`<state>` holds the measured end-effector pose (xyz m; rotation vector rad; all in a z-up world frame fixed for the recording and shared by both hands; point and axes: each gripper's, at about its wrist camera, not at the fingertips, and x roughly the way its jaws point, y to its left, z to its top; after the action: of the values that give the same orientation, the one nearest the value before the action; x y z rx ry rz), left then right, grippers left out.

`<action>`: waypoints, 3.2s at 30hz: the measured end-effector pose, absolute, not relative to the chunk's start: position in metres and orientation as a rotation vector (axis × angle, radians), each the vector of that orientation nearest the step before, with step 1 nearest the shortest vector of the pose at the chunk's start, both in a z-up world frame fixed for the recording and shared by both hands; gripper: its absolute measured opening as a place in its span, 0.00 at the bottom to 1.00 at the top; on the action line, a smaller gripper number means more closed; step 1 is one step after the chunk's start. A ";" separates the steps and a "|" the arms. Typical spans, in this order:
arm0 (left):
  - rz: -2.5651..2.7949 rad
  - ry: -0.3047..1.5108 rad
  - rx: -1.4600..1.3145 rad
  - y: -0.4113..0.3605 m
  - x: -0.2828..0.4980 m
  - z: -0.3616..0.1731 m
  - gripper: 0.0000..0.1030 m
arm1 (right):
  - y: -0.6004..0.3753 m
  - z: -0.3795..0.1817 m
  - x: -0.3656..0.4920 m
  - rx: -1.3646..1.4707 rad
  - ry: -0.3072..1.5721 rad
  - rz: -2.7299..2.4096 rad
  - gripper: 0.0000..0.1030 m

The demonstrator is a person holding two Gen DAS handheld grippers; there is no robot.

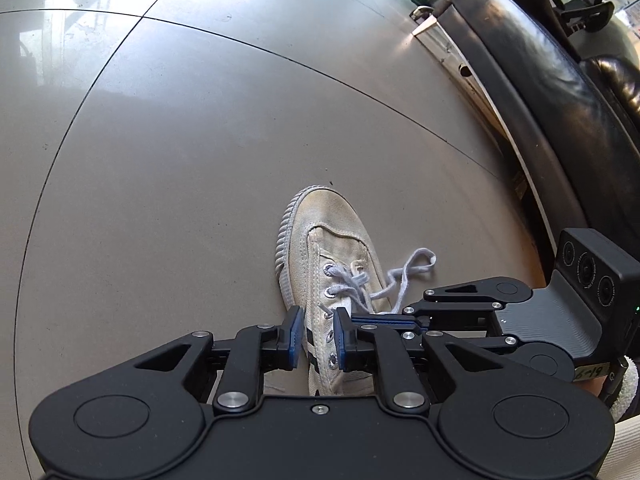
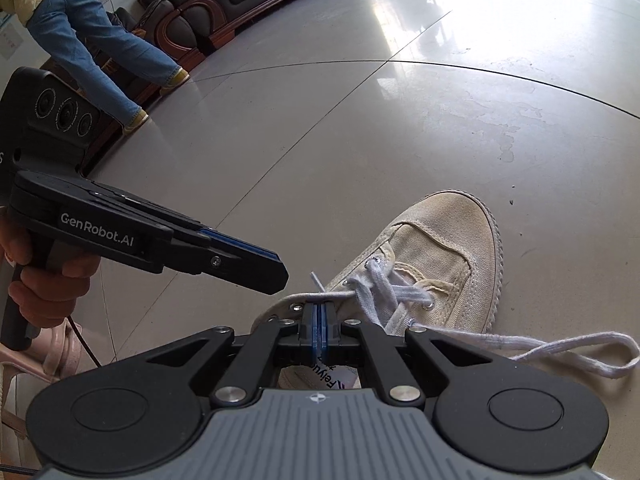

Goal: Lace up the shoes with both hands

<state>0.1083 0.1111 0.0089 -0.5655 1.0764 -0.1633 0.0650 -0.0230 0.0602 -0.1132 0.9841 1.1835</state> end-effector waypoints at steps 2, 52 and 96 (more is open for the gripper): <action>-0.167 1.081 -0.560 0.111 0.110 0.005 0.11 | -0.023 0.061 0.063 -0.128 0.966 1.192 0.02; -0.428 0.846 0.485 0.013 0.090 0.007 0.00 | -0.054 0.074 0.044 -0.179 0.869 1.251 0.11; 0.757 0.938 0.990 0.197 0.064 0.046 0.01 | -0.034 0.065 -0.015 -0.505 0.797 1.156 0.13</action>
<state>0.0642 0.1966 0.0459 0.9898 0.9384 0.7570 -0.0148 -0.0337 0.0652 -0.5054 0.7968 1.1561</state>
